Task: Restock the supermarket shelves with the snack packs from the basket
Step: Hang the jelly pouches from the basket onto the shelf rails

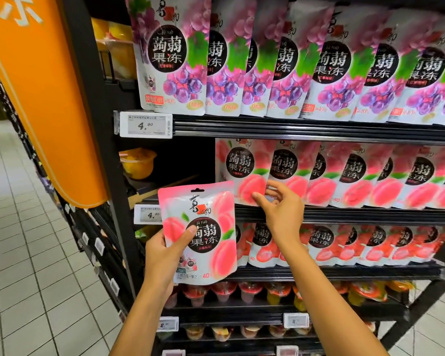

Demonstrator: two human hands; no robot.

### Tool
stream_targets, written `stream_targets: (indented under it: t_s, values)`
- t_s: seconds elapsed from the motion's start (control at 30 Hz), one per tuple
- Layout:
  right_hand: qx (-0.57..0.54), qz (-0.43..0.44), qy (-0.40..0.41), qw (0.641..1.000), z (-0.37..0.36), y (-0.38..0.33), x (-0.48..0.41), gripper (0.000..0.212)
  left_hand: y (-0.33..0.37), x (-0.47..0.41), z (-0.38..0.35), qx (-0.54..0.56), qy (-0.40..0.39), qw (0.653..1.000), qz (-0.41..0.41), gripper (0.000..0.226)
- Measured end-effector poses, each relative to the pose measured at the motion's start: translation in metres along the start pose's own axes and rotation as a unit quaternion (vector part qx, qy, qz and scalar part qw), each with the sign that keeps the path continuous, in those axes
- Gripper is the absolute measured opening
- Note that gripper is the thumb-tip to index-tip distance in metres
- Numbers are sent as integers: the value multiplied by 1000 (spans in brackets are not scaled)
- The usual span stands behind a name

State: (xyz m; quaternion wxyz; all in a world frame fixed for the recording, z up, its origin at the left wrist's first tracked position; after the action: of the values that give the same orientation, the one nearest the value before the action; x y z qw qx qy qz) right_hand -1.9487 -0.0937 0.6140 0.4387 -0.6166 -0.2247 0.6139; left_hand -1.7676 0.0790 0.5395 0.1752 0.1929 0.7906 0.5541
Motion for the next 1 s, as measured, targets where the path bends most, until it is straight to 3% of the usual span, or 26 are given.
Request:
stream_targets:
  t_s: [0.3, 0.83, 1.0]
  values:
    - [-18, -20, -43, 999, -15, 4, 0, 34, 1, 0, 3, -8, 1, 1000, -4, 38]
    - [-63, -28, -28, 997, 11, 16, -9, 26, 0, 3, -24, -23, -11, 1000, 5, 46]
    - [-68, -4, 13, 998, 27, 9, -5, 21, 6, 0, -31, -24, -16, 999, -13, 42]
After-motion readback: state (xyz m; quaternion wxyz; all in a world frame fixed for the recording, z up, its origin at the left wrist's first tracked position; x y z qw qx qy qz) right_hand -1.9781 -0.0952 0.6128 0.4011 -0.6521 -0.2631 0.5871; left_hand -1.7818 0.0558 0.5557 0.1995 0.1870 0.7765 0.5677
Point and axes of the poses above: each hand's wrist, its own x-axis away from the middle knuckle, its own z-axis out of the back of the hand, y = z × x, the point moved 4 cm from there along -x, towards the middle knuckle, and after that the axes turned 14 degrees about y, right-handed, at the moved point
